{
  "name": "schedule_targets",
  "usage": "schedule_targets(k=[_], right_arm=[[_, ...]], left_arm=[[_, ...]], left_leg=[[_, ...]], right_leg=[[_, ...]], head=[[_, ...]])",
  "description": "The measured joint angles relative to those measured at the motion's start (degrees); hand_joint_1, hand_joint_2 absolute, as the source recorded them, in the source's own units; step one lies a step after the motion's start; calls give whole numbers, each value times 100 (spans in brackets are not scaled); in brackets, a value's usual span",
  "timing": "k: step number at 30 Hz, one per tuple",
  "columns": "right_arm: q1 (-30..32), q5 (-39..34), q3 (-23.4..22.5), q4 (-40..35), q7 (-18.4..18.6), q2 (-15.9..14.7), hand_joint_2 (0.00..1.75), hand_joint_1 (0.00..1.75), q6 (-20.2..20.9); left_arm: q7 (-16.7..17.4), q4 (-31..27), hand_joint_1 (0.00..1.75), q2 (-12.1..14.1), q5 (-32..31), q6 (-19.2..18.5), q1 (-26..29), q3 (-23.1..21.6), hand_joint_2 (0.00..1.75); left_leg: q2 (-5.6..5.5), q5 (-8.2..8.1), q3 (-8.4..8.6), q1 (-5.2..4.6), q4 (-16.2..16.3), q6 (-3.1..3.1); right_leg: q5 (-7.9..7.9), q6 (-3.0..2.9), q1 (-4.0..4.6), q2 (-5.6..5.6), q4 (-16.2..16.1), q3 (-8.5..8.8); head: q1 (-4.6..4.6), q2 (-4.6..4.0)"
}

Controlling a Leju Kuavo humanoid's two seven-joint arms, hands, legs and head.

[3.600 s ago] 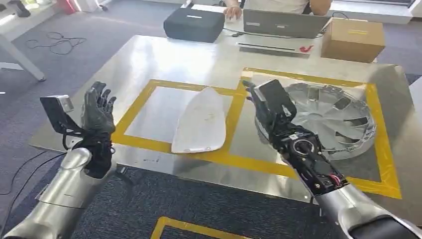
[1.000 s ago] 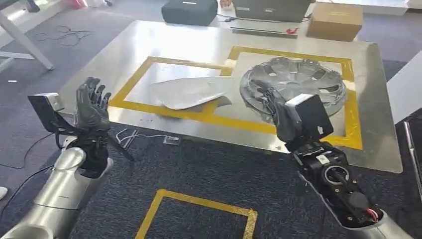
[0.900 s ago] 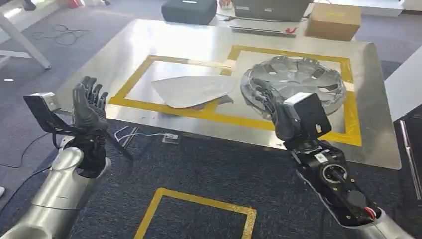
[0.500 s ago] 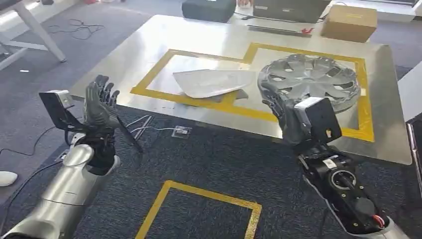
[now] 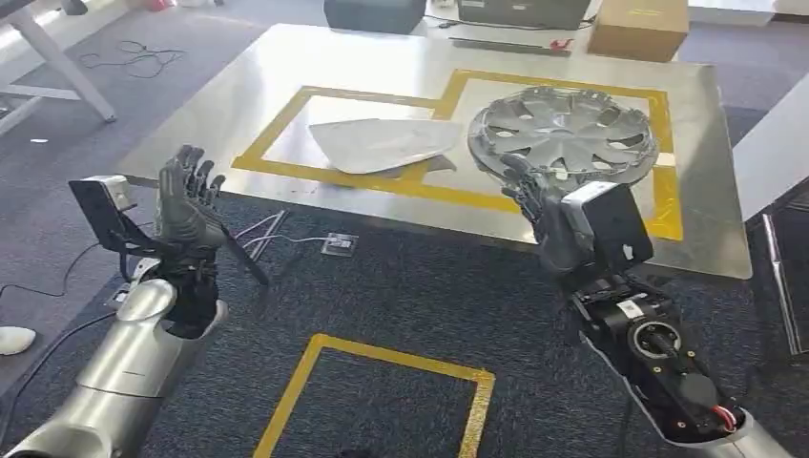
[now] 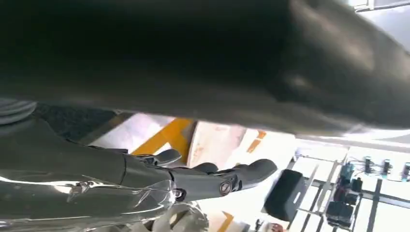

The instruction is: Take the parts from the cabinet and place them on the table.

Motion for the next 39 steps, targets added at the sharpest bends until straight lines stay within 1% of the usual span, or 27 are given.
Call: schedule_targets(k=[3, 5, 6, 7, 8, 9, 10, 12, 14, 16, 18, 19, 20, 23, 24, 25, 27, 28, 29, 30, 31, 32, 33, 34, 35, 37, 39], right_arm=[[0, 2, 0, 0, 0, 0, 0, 0, 0], [0, 0, 0, 0, 0, 0, 0, 0, 4], [-4, 0, 0, 0, 0, 0, 0, 0, 4], [-13, -7, 7, -4, -7, 0, 0, 0, 9], [12, -15, 7, -2, 4, -11, 0, 0, 7], [28, -15, 7, -2, 0, -20, 0, 0, 7], [27, -17, 9, -2, 13, -22, 0, 0, 4], [22, -17, 9, -2, 9, -22, 0, 0, 4], [29, -20, 15, -2, 11, -24, 0, 0, 4], [30, -20, 15, -2, 15, -26, 0, 0, 2], [27, -31, 15, -4, 17, -26, 0, 0, -2], [14, -31, 15, -7, 17, -26, 0, 0, -4], [10, -31, 13, -13, 15, -26, 0, 0, -9], [4, -28, 17, -22, 20, -26, 0, 0, -20], [12, -28, 20, -22, 22, -26, 0, 0, -20], [1, -28, 22, -22, 26, -26, 0, 0, -20], [-3, -15, 28, -22, 31, -26, 0, 0, -20], [-8, -15, 28, -22, 35, -26, 0, 0, -22], [-10, -9, 28, -22, 35, -26, 0, 0, -28], [-9, 4, 31, -22, 39, -26, 0, 0, -42], [-8, 11, 31, -22, 44, -26, 0, 0, -46], [-6, 20, 31, -22, 46, -26, 0, 0, -48], [-7, 24, 33, -22, 46, -26, 0, 0, -55], [-9, 26, 33, -26, 48, -26, 0, 0, -57], [-17, 26, 33, -50, 50, -26, 0, 0, -59], [-38, 33, 35, -55, 48, -26, 0, 0, -61], [-24, 39, 46, -53, 66, -31, 0, 0, -61]], left_arm=[[0, 0, 0, 0, 0, 0, 0, 0, 0], [0, 0, 0, 0, 0, 0, -1, 0, 0], [0, 0, 0, 0, 0, 0, -3, 0, 0], [5, -4, 0, -2, 0, 9, 10, -2, 0], [7, -4, 0, -6, 0, 9, 12, -4, 0], [7, -4, 0, -11, 0, 7, 2, -4, 0], [13, -4, 0, -15, 2, 7, 6, -4, 0], [13, -4, 0, -20, 0, 2, 5, -4, 0], [13, -4, 0, -24, 2, 0, 7, -4, 0], [13, -4, 0, -24, 2, 0, 10, -4, 0], [13, -4, 0, -24, 2, 0, 7, -4, 0], [13, -4, 0, -28, 2, 0, 6, -4, 0], [13, -4, 0, -24, 2, 0, 1, -2, 0], [17, -4, 0, -24, 7, -2, -10, -4, 0], [17, -4, 0, -20, 9, -2, -3, -4, 0], [20, -4, 0, -7, 9, -2, -10, -4, 0], [22, -4, 0, -4, 11, -2, -10, -4, 0], [22, -4, 0, 2, 13, 0, -10, -5, 0], [22, -2, 0, 11, 17, -2, -11, -7, 0], [24, 4, 0, 20, 17, -2, -11, -7, 0], [24, 9, 0, 22, 20, 0, -11, -7, 0], [31, 9, 0, 22, 20, 0, -12, -7, 0], [37, 9, 0, 22, 20, 0, -14, -7, 0], [39, 9, 0, 22, 20, 2, -25, -7, 0], [52, 7, 0, 18, 20, 2, -45, -11, 0], [68, -2, 0, 17, 20, 11, -69, -11, 0], [81, -2, 0, 24, 26, 13, -67, -11, 0]], left_leg=[[0, 30, 28, 3, -40, -3], [-1, 161, 172, 16, -255, -17], [-8, 391, 571, 45, -863, -54], [-130, 333, 840, -21, -1491, 96], [-86, 397, 807, 13, -1534, 190], [-27, 452, 766, 20, -1542, 257], [-22, 498, 714, 13, -1549, 305], [39, 612, 578, -13, -1547, 372], [90, 725, 431, -37, -1544, 378], [121, 839, 284, -53, -1540, 357], [141, 941, 185, -62, -1539, 324], [162, 987, 172, -59, -1538, 296], [175, 1038, 162, -72, -1538, 259], [229, 1256, 163, -39, -1677, 154], [214, 1286, 139, -70, -1730, 113], [126, 1076, 62, -38, -1653, 94], [28, 229, -172, -45, -908, 62], [22, -95, -264, -46, -450, 48], [19, -187, -304, -46, -98, 35], [17, -59, -291, -45, 124, 31], [16, 193, -198, -43, 154, 34], [17, 452, 3, -37, -34, 42], [13, 575, 321, -35, -430, 52], [3, 474, 687, -33, -928, 67], [-9, 184, 1031, -71, -1476, 92], [-9, 204, 1034, -94, -1617, 190], [20, 322, 963, -78, -1641, 313]], right_leg=[[4, 4, -3, 2, 5, -10], [17, 20, -22, 12, 31, -48], [43, 61, -52, 32, 101, -137], [278, 268, -38, 144, 102, -310], [319, 312, -42, 158, 92, -353], [152, 318, -66, 107, 161, -384], [-164, 329, -63, 61, 389, -454], [-902, 360, -63, 50, 1375, -683], [-1196, 363, -64, 48, 2123, -756], [-855, 331, -60, 44, 1982, -455], [-516, 252, -21, 0, 1073, 240], [-699, 187, 17, -77, 508, 584], [-818, 179, 57, -102, 68, 838], [-680, 128, 101, -44, 52, 736], [-579, 84, 52, -50, -17, 628], [-479, 59, 25, -57, -45, 627], [-316, 14, 34, -40, -45, 414], [-243, -14, 42, -37, -44, 304], [-160, -18, 45, -25, -34, 201], [-89, -16, 46, -18, -19, 95], [-19, -10, 44, -11, 2, -20], [45, 3, 40, -4, 28, -124], [97, 29, 36, 8, 62, -213], [133, 58, 35, 12, 106, -264], [168, 92, 64, 15, 134, -333], [291, 143, 58, 11, 87, -326], [386, 223, 55, 30, 35, -367]], head=[[-4, 0], [-15, 0], [-35, 2], [-68, 0], [-70, 0], [-59, 0], [8, 0], [92, 0], [142, 0], [204, 2], [251, 0], [276, 0], [282, 0], [341, 2], [330, 0], [308, 0], [221, 0], [199, 0], [186, 0], [160, 0], [123, 0], [87, 0], [59, 0], [28, 0], [-13, 0], [55, 0], [34, 0]])
